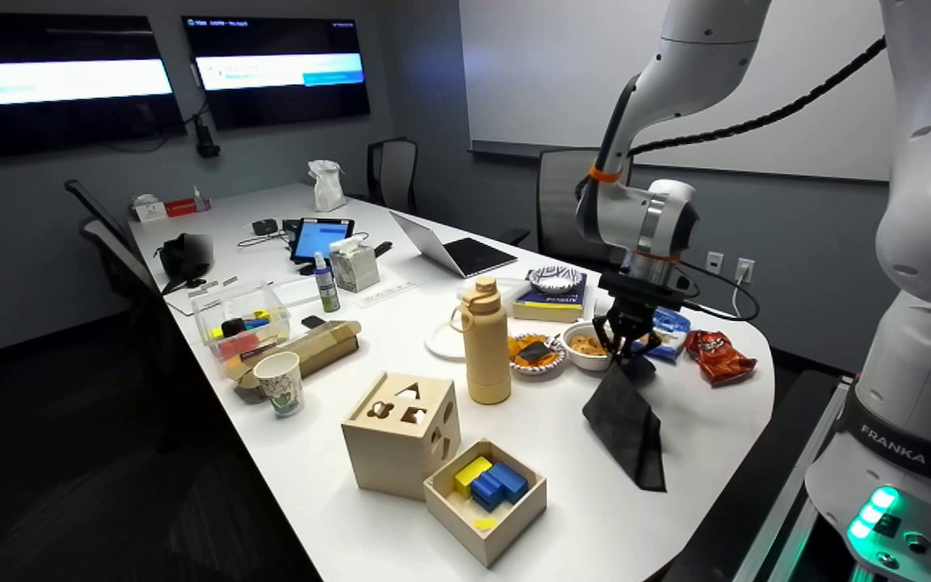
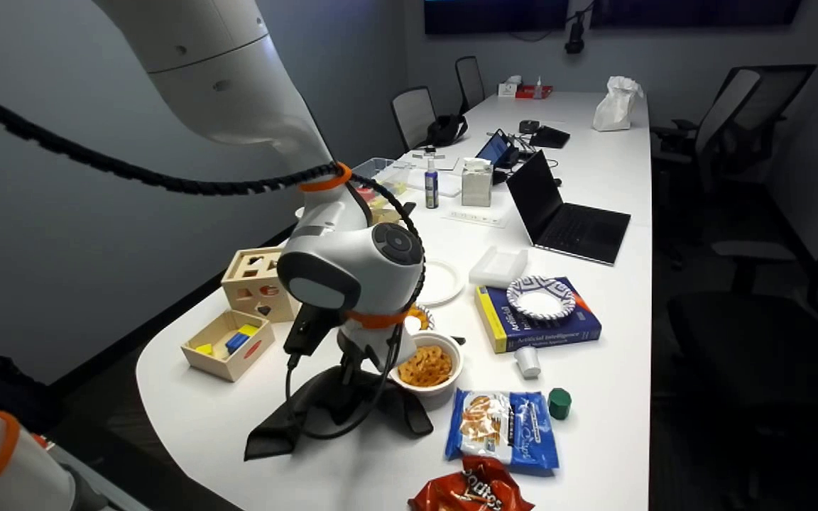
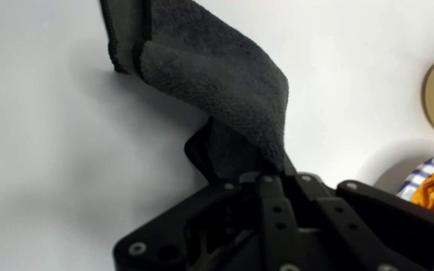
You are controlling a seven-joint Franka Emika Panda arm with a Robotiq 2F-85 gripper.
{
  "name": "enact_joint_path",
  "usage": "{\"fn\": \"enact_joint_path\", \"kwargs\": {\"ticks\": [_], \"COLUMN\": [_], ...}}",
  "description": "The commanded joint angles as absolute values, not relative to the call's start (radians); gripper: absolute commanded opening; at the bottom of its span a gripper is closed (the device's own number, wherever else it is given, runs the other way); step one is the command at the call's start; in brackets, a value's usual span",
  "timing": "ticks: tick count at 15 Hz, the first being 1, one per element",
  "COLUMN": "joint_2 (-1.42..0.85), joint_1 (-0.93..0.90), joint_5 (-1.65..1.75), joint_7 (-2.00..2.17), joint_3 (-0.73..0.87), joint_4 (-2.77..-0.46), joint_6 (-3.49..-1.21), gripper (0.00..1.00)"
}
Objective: Use the black towel to clean the table
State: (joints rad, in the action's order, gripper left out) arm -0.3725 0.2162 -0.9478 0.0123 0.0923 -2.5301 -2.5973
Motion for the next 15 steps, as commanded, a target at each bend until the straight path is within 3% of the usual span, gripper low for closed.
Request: {"fn": "enact_joint_path", "kwargs": {"ticks": [1, 8, 15], "joint_2": [-0.471, -0.466, -0.483], "joint_1": [0.199, 0.202, 0.243], "joint_5": [-0.864, -0.693, -0.648], "joint_7": [0.012, 0.177, 0.362], "joint_3": [0.082, 0.171, 0.341], "joint_4": [-2.414, -2.468, -2.493], "joint_6": [-2.436, -2.113, -2.192], "gripper": [0.01, 0.01, 0.01]}}
